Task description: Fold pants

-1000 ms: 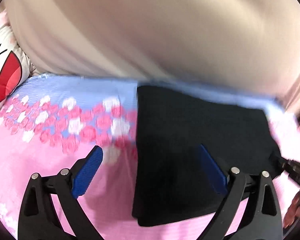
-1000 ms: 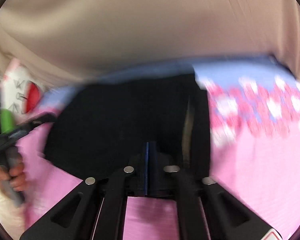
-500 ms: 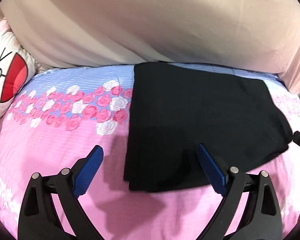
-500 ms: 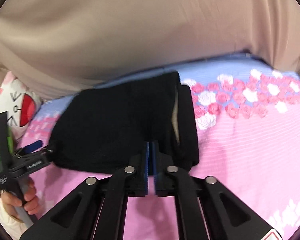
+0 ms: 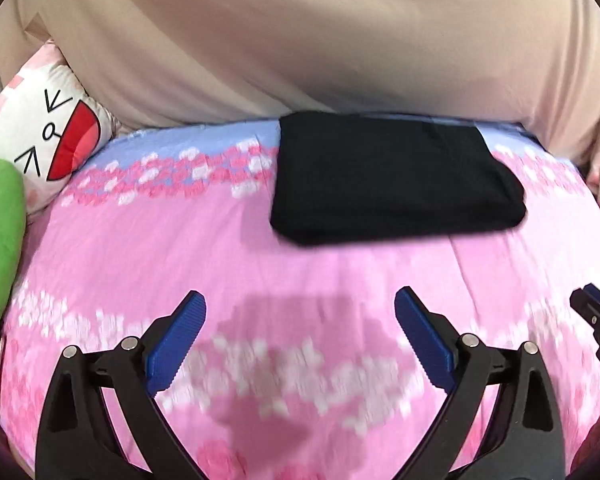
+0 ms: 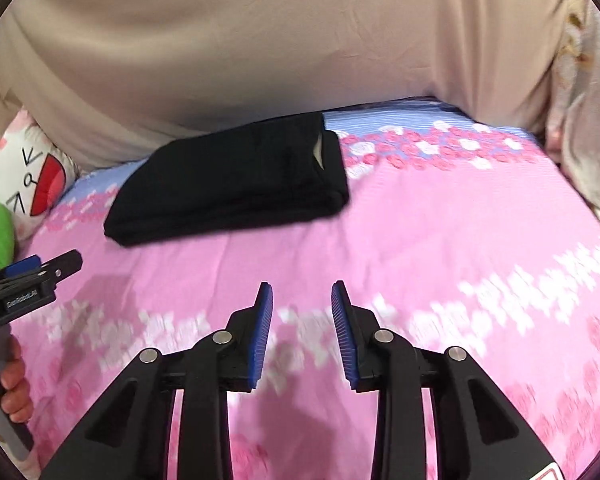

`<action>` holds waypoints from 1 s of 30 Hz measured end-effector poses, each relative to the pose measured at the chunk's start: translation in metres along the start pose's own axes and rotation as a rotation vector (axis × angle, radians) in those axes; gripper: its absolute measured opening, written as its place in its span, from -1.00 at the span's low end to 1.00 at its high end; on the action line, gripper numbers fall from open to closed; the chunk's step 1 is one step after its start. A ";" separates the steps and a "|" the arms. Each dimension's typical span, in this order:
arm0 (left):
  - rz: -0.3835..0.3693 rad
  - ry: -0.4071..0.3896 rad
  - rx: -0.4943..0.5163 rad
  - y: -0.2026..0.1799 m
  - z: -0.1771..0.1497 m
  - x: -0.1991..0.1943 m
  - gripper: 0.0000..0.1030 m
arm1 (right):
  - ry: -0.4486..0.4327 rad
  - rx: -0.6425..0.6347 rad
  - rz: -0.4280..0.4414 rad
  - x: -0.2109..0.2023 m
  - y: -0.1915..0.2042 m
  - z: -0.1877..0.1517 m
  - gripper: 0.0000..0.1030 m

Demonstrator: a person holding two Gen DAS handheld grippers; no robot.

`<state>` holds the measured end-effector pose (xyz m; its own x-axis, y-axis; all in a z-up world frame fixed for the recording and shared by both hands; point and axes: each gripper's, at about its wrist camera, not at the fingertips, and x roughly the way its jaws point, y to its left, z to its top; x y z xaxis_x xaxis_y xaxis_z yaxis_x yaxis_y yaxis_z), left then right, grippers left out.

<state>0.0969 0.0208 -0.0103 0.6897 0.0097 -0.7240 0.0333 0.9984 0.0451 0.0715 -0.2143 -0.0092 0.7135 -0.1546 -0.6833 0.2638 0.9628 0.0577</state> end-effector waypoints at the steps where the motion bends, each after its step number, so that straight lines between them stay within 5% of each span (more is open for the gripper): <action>1: -0.001 0.001 0.000 -0.002 -0.007 -0.004 0.81 | -0.004 -0.007 -0.008 -0.007 0.001 -0.007 -0.37; 6: 0.009 0.005 -0.023 -0.009 -0.038 -0.018 0.88 | -0.034 0.003 -0.016 -0.032 -0.002 -0.034 0.00; 14: 0.059 -0.028 0.002 -0.020 -0.071 -0.014 0.88 | -0.013 0.006 -0.024 -0.033 0.002 -0.069 0.01; 30: 0.033 -0.046 0.017 -0.023 -0.075 -0.015 0.88 | 0.029 -0.030 -0.070 -0.025 0.015 -0.072 0.05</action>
<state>0.0317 0.0017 -0.0521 0.7234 0.0399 -0.6893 0.0217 0.9965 0.0804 0.0111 -0.1804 -0.0439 0.6752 -0.2156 -0.7054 0.2921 0.9563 -0.0127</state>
